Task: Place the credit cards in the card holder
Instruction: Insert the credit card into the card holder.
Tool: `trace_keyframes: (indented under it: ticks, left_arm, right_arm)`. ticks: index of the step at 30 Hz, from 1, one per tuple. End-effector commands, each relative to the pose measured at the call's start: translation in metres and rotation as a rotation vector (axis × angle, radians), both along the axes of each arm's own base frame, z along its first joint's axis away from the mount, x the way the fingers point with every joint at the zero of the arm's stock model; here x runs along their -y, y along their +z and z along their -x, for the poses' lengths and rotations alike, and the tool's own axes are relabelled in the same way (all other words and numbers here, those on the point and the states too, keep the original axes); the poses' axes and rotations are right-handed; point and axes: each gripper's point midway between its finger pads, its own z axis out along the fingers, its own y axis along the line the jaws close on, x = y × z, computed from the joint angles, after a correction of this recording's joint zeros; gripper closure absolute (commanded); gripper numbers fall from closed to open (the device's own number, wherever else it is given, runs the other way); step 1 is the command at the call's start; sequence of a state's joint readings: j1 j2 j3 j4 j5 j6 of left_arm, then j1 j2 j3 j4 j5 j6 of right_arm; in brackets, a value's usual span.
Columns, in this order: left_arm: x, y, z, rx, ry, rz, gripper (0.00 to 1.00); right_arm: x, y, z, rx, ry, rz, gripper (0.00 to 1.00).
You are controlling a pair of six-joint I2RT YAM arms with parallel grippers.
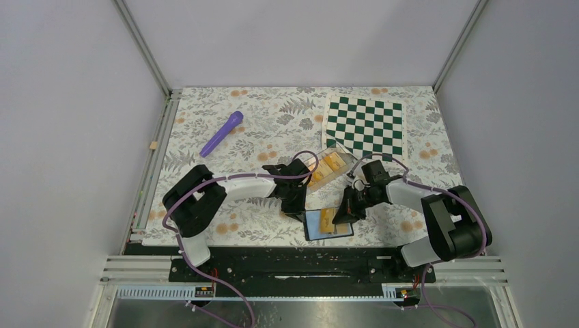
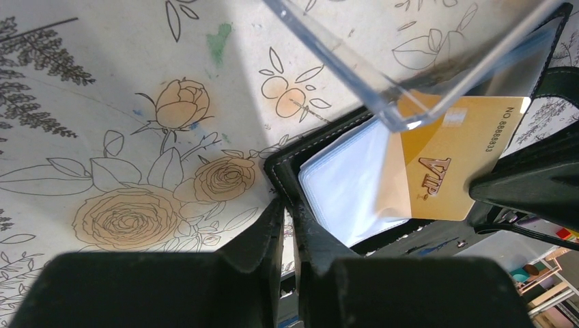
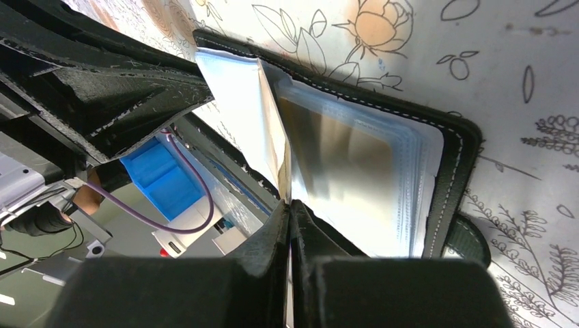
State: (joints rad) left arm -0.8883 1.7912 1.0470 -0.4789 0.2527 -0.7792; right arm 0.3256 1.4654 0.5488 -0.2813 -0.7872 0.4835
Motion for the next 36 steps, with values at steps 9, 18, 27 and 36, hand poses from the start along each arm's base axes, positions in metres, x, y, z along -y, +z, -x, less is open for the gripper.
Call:
trace_keyframes:
  ticks: [9,18,27,36]
  left_arm:
    - [-0.01,-0.013,-0.01,0.056,-0.004,-0.078,0.9]
    - [-0.009,-0.015,-0.008,0.049,-0.011,-0.08,0.9]
    - [-0.008,-0.018,-0.009,0.044,-0.013,-0.088,0.91]
    - [-0.01,-0.02,-0.009,0.053,-0.031,-0.101,0.93]
  right_arm:
    - [-0.016,0.014,-0.012,0.1,-0.046,-0.139,0.64]
    - [-0.021,0.013,-0.019,0.123,-0.064,-0.169,0.73]
    - [-0.017,0.014,-0.013,0.13,-0.031,-0.154,1.0]
    - [-0.004,0.017,-0.004,0.123,0.048,-0.05,1.0]
